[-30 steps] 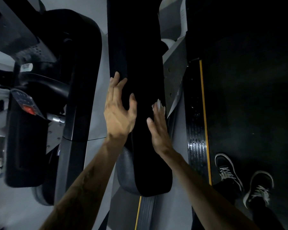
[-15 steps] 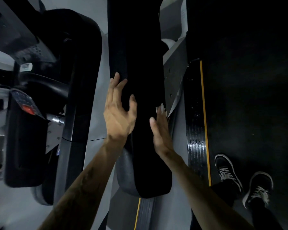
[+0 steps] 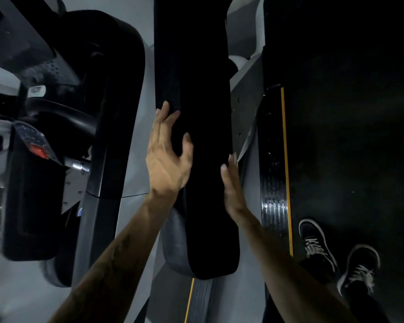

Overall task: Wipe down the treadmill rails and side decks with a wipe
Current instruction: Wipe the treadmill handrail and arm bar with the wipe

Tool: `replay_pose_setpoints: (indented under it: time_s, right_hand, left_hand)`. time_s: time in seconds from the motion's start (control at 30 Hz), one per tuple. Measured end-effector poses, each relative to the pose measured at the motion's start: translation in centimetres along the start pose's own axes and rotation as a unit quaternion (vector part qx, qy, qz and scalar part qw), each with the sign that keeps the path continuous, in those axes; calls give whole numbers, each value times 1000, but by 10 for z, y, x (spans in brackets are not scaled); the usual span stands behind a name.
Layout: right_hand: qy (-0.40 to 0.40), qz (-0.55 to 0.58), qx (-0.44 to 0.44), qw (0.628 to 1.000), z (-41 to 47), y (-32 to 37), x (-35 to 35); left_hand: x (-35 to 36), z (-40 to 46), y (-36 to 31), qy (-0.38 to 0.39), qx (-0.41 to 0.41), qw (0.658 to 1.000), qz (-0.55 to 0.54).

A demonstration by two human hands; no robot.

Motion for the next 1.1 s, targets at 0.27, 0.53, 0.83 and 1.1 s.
replay_pose_setpoints:
  time_s: [0.27, 0.53, 0.83, 1.1]
  right_hand:
    - [-7, -52, -84, 995, 19, 28, 2]
    - [-2, -10, -8, 1000, 14, -7, -5]
    - [-4, -66, -109, 992, 0, 17, 6]
    - [10, 20, -28, 999, -12, -32, -4]
  left_hand:
    - [0, -1, 0, -2, 1, 1000, 2]
    - [1, -1, 1, -9, 7, 1000, -2]
    - [0, -1, 2, -10, 6, 1000, -11]
    - [0, -1, 2, -8, 2, 1000, -19]
Point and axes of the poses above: each hand's wrist, its own z-axis towards the middle knuckle, its own x-axis out of the palm, y = z × x, the point moved 1 cm from there along z, towards the middle knuckle, and after that the axes turned 9 degrees about x, right-handed, at the moved point
